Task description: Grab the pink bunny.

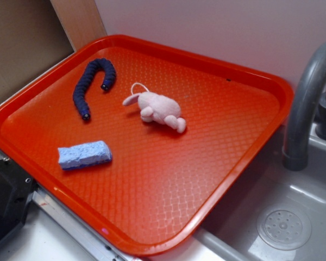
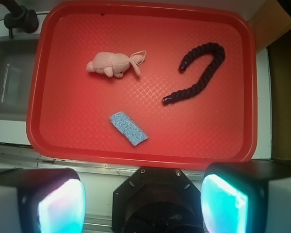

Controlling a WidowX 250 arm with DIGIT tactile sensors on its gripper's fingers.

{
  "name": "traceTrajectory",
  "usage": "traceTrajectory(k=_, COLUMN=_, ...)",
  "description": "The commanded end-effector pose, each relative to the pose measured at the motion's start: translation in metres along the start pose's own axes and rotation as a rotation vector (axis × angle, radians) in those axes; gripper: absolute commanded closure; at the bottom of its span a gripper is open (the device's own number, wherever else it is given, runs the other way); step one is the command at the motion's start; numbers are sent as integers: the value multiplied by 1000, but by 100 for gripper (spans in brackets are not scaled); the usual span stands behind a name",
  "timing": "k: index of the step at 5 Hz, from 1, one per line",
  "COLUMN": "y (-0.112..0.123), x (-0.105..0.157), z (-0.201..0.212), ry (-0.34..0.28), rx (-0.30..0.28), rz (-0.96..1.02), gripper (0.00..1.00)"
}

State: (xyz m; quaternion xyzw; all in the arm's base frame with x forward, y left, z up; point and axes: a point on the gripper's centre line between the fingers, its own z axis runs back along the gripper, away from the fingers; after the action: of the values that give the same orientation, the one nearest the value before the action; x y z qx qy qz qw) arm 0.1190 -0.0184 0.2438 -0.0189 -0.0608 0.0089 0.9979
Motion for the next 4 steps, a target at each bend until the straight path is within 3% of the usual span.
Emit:
traceTrajectory(k=1, y=0, x=0, z=0, ry=0, rx=0, rz=0, gripper=0)
traceTrajectory(k=3, y=8, x=32, z=-7, ry=-92, rx=12, rz=-142, gripper=0)
traceTrajectory(k=4, y=10, x=60, z=-26, ry=-116, rx=41, rz=-346, gripper=0)
